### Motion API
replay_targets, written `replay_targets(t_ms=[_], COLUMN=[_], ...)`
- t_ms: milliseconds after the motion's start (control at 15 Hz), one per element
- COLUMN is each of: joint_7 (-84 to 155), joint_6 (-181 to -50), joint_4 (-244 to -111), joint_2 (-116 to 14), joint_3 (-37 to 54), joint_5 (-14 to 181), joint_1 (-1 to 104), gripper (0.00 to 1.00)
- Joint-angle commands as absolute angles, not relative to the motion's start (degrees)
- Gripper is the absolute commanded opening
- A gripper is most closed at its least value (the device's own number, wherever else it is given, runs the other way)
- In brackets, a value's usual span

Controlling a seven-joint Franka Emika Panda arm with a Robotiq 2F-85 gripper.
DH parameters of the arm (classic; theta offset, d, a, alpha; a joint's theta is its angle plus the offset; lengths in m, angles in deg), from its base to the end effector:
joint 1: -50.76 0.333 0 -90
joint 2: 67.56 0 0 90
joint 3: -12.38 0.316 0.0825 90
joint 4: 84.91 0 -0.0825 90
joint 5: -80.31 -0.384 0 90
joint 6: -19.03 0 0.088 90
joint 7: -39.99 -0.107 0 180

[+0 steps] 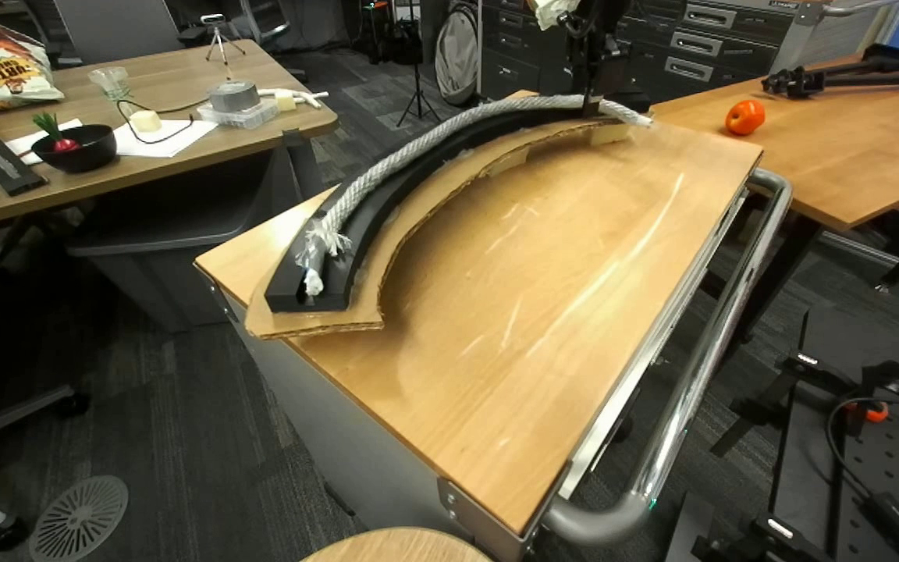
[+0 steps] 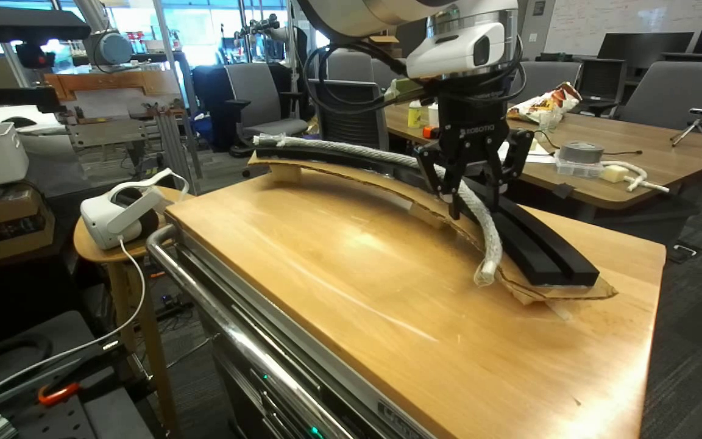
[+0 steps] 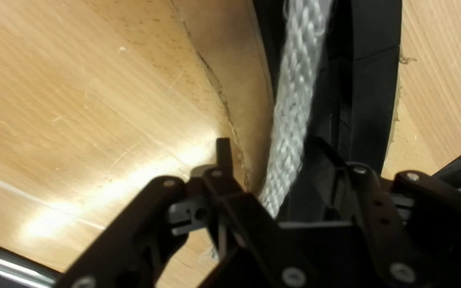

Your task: Align the rope with the black object

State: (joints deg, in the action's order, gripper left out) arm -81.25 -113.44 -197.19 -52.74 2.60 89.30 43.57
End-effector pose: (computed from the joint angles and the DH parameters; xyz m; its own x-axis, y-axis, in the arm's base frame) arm 0.5880 -0.1780 0.3558 -0.6719 -0.7340 0.0989 -0.7388 0.6546 -0.1604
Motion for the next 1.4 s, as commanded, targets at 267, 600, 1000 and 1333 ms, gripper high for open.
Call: replay_targets(t_ms=[267,600,1000,1333], joint_7=[-80.78,-81.66,-77.19,-69.74], joint_6=[-113.14,-111.24,-107.52,-105.34], joint_4=[-193.20,-192.34,-188.54,-186.24], joint_2=[-50.15,-50.90,-50.60,-48.63], joint_3=[1.13,-0.30,0.33,1.18], joint_5=[91.18,98.90,108.95,107.61], joint_1=[45.07,46.93,48.90,48.51], gripper=[0.00,0.03,0.03,0.03])
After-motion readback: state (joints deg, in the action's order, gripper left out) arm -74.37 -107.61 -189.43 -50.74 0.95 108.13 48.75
